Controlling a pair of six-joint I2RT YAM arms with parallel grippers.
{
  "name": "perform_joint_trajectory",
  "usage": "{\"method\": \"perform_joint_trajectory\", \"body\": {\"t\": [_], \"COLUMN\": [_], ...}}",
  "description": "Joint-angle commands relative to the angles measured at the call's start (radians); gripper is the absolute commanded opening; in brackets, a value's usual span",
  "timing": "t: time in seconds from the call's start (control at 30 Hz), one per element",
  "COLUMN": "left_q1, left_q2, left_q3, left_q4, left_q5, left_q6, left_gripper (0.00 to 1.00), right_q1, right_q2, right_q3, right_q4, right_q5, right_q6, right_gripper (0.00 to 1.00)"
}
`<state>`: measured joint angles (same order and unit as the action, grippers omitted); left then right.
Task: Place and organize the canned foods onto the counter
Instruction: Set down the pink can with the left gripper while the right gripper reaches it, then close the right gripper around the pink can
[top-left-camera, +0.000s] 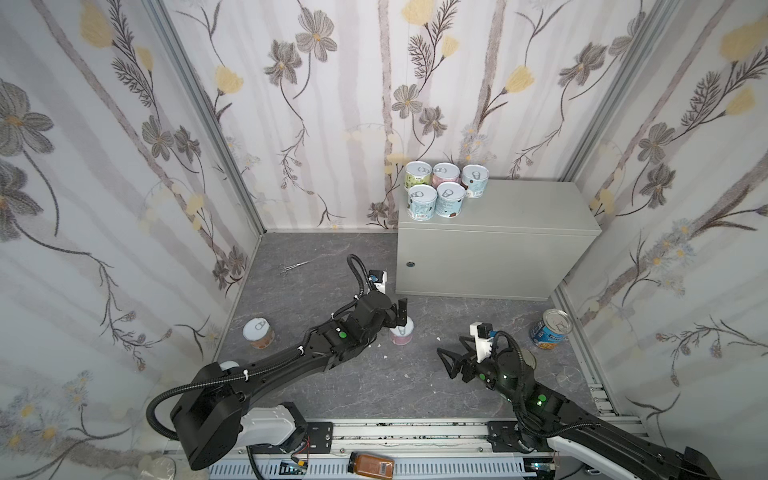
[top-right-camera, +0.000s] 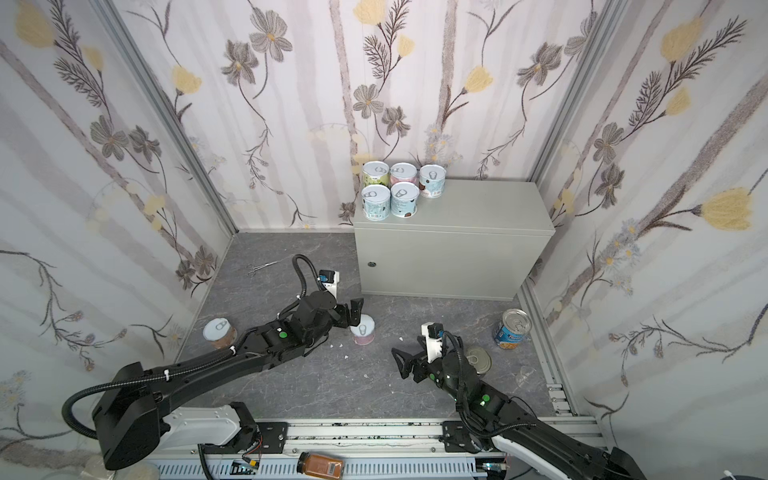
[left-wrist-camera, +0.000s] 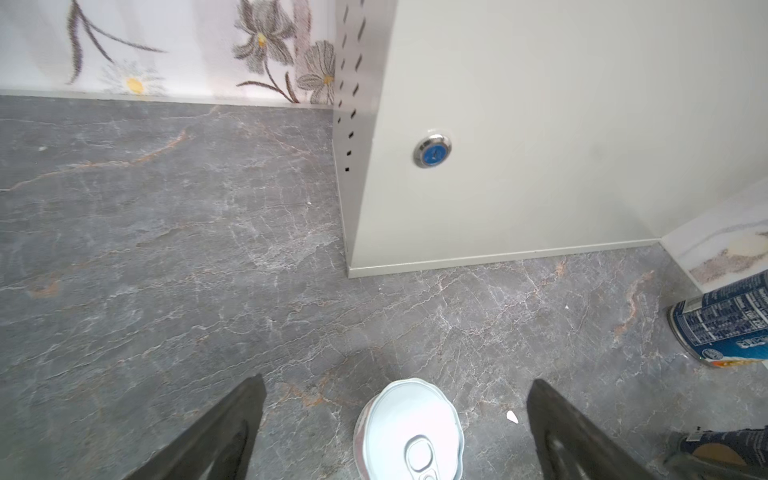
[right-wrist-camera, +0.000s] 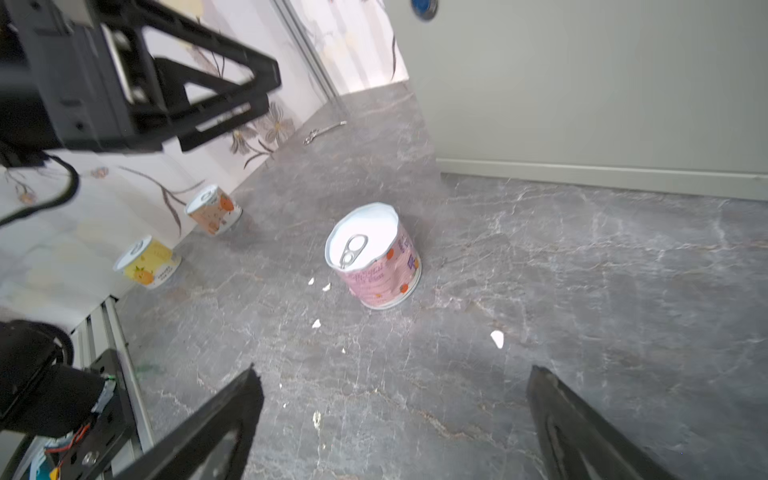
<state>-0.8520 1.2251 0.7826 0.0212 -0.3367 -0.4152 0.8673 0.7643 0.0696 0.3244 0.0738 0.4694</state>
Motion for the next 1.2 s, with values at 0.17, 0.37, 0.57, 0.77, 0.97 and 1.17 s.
{"method": "perform_joint_trajectory", "body": {"t": [0.17,0.37,0.57,0.77,0.97,1.17], "left_q1": [0.045,0.088,0.143,0.169,0.184,0.194], "left_q2": [-0.123,-0.166,-0.167,-0.168,-0.184,-0.187], "left_q3": [-0.093,-0.143,-0.160,-0.167,-0.176,-0.184], "left_q4": [-0.046,-0.054,-0.053,-0.050,-0.050,-0.037], "left_q5": [0.000,0.017,0.038,0.063,0.072,0.104], "left_q6": [-0.031,-0.036,-0.043,-0.037,-0.016,-0.023], "left_gripper": [1.00,1.00,1.00,1.00,1.00,1.00], "right_q1": [0.029,0.051,0.072,0.076,0.076,0.074], "right_q2": [0.280,0.498,0.754,1.008,1.182,1.250], "right_q3": [-0.019,-0.005,0.059,0.122,0.175,0.258], "right_q4": [0.388,0.591,0.777,0.998,1.172,1.112], "right_q5": [0.034,0.051,0.036,0.025,0.030,0.053], "right_q6": [-0.025,-0.116,-0.138,-0.161,-0.176,-0.201], "right_gripper": [1.00,1.00,1.00,1.00,1.00,1.00]}}
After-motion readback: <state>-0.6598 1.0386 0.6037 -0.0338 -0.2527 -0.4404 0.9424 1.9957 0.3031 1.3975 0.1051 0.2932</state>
